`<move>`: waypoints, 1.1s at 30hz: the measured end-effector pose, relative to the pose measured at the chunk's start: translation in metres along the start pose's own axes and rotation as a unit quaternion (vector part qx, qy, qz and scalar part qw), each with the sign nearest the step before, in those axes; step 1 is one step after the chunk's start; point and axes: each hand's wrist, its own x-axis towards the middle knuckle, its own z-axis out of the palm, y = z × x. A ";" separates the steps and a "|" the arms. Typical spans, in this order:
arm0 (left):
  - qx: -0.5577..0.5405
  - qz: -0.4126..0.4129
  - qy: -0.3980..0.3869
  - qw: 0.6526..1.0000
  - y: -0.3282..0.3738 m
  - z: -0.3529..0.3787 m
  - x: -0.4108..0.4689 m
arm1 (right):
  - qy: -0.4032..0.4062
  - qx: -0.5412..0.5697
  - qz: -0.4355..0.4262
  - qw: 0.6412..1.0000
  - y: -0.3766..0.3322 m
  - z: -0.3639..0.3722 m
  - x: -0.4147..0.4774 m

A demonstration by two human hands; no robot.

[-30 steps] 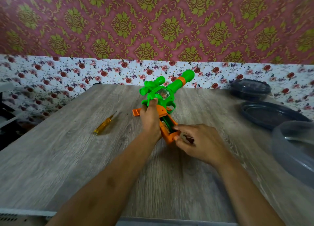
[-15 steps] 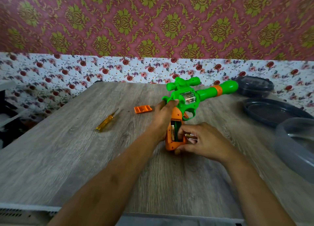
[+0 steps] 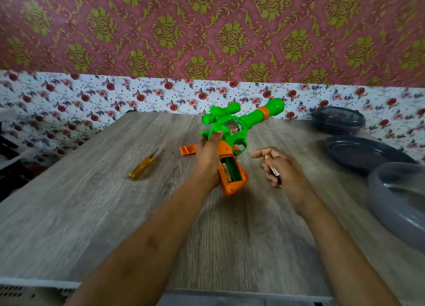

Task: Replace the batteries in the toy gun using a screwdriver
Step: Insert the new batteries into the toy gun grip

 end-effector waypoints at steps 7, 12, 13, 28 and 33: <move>0.024 0.029 -0.015 0.999 -0.004 0.004 -0.005 | 0.071 0.005 -0.049 0.996 0.001 0.003 0.001; 0.038 0.064 -0.008 0.997 -0.007 0.008 -0.008 | 0.086 0.033 -0.138 0.986 -0.002 0.016 0.000; 0.044 0.070 -0.002 0.997 -0.008 0.008 -0.007 | 0.084 0.013 -0.148 0.985 0.000 0.021 0.001; 0.000 0.054 -0.002 0.999 -0.007 0.010 -0.010 | 0.142 -0.219 -0.246 0.934 0.019 0.036 0.005; -0.011 0.028 0.017 0.999 -0.008 0.008 -0.010 | 0.127 -0.347 -0.285 0.884 0.017 0.039 0.003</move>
